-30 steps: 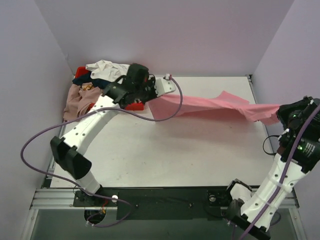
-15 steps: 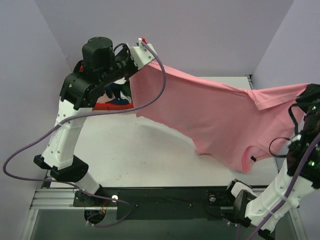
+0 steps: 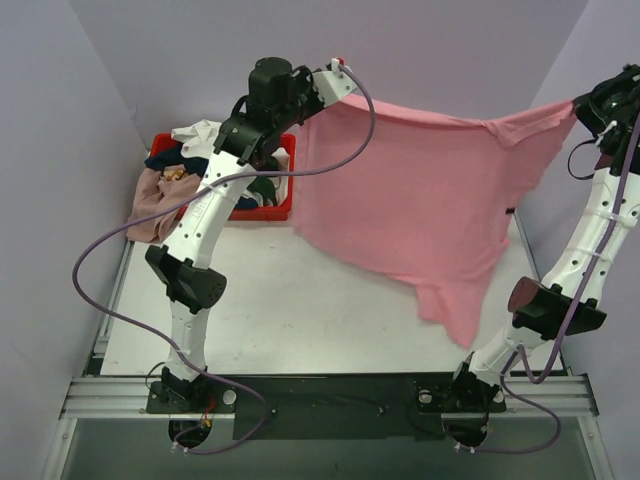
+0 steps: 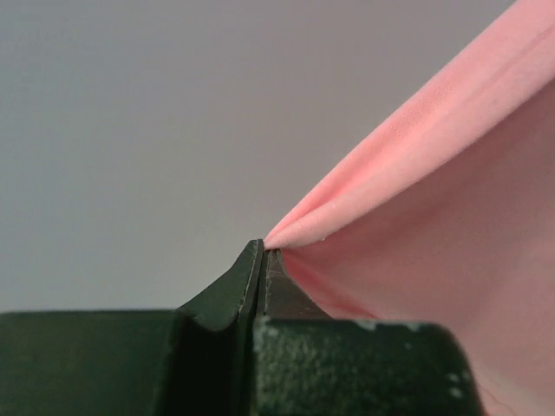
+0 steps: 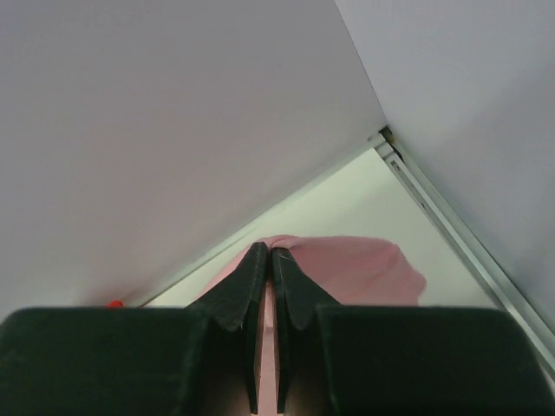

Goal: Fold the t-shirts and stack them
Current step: Flatten out the tshirt, then fold the flattened tshirt in 1/3 of the way

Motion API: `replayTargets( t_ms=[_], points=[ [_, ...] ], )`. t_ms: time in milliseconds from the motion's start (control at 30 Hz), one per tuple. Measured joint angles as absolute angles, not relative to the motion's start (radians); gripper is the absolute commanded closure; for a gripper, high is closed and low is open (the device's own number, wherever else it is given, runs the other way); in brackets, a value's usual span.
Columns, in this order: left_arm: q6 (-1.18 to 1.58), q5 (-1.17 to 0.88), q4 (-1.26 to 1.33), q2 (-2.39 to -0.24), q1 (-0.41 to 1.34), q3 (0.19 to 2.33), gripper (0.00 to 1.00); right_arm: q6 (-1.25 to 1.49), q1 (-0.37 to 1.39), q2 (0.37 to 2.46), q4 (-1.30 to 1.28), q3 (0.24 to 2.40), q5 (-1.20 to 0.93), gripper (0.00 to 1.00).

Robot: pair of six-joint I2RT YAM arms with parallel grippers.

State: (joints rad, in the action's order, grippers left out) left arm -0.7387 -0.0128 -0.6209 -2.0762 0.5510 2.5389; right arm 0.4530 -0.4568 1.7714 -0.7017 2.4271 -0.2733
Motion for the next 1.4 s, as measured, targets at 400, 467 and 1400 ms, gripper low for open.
replayTargets(
  t_ms=[400,467,1400],
  points=[
    [-0.904,-0.028,-0.445,-2.011,0.550,2.474,1.00,0.522,-0.603,1.460,-0.554,2.197,-0.376,1.00],
    [-0.922,-0.053,-0.475,-1.974,0.550,2.392,1.00,0.507,-0.603,1.356,-0.545,2.039,-0.380,1.00],
    [-0.786,-0.356,-0.982,-1.554,0.635,1.153,1.00,0.472,-0.548,0.783,-0.959,0.827,-0.183,1.00]
  ],
)
